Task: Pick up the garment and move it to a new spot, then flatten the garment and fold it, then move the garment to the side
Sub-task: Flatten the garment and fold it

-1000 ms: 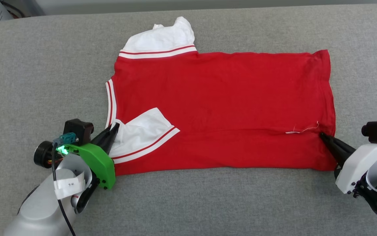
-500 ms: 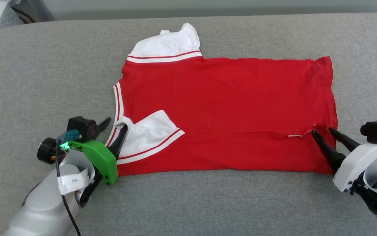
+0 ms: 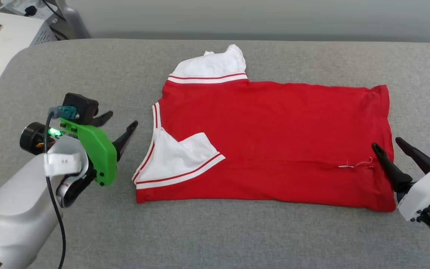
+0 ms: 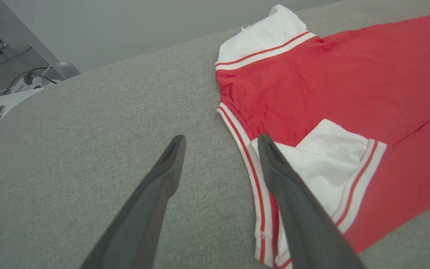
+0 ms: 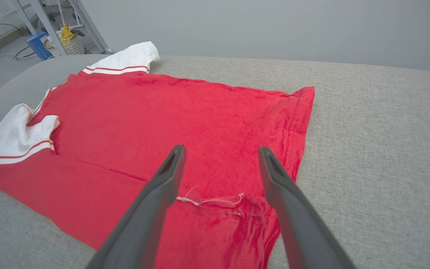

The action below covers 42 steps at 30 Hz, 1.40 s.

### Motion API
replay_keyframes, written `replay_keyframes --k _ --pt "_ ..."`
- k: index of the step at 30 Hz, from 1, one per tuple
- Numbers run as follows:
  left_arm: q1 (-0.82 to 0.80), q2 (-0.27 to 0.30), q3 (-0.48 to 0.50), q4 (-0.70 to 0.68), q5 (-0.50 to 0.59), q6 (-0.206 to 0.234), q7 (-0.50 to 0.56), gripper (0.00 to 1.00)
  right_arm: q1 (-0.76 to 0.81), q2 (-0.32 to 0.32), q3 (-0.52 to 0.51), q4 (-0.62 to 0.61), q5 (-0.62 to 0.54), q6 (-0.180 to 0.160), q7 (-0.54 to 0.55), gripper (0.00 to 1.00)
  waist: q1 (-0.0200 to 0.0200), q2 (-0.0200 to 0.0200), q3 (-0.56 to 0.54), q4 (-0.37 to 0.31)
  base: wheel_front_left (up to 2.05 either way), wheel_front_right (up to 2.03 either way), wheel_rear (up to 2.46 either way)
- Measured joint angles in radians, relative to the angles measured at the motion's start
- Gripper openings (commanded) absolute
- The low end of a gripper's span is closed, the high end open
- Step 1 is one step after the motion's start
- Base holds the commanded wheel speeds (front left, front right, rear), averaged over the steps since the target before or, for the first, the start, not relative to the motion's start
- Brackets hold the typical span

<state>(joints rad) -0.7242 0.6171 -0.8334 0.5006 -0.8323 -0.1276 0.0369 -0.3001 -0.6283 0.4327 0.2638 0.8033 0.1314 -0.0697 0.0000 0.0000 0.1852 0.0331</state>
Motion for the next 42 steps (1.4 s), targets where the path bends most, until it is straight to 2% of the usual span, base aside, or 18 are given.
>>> replay_keyframes --k 6,11,19,25,33,34,39,42 --pt "-0.022 0.025 -0.064 -0.057 -0.16 0.0 0.335 1.0 0.042 0.029 -0.058 -0.046 -0.044 0.0 0.051 1.0 0.0 0.0 -0.018 0.014 0.0 0.0 0.0" --pt "-0.032 0.035 -0.09 -0.057 -0.225 0.0 0.476 1.0 0.057 0.054 -0.092 -0.079 -0.063 0.0 0.085 1.0 0.0 0.0 -0.016 0.01 0.0 0.0 0.0" --pt "-0.029 0.011 -0.127 -0.002 -0.262 0.0 0.558 1.0 0.064 0.079 -0.123 -0.101 -0.081 0.0 0.119 1.0 0.0 0.0 0.001 -0.004 0.0 0.0 0.0" --pt "-0.014 -0.031 -0.143 0.067 -0.269 0.0 0.558 1.0 0.069 0.091 -0.126 -0.103 -0.088 0.0 0.129 1.0 0.0 0.0 0.021 -0.015 0.0 0.0 0.0" --pt "-0.018 -0.047 -0.16 0.124 -0.266 0.0 0.531 1.0 0.061 0.102 -0.126 -0.098 -0.088 0.0 0.136 1.0 0.0 0.0 0.041 -0.028 0.0 0.0 0.0" --pt "-0.018 -0.042 -0.173 0.108 -0.266 -0.001 0.505 0.0 0.047 0.095 -0.129 -0.099 -0.088 0.0 0.136 1.0 0.0 0.0 0.041 -0.029 0.0 0.0 0.0" --pt "-0.019 -0.033 -0.2 0.077 -0.26 -0.002 0.464 0.0 0.014 0.064 -0.128 -0.119 -0.096 0.0 0.167 1.0 0.0 0.0 0.033 -0.025 0.0 0.0 0.0" --pt "-0.019 -0.018 -0.212 0.05 -0.255 -0.002 0.439 0.0 -0.025 0.023 -0.119 -0.142 -0.098 0.0 0.223 1.0 0.0 0.0 0.028 -0.025 0.0 0.0 0.0"
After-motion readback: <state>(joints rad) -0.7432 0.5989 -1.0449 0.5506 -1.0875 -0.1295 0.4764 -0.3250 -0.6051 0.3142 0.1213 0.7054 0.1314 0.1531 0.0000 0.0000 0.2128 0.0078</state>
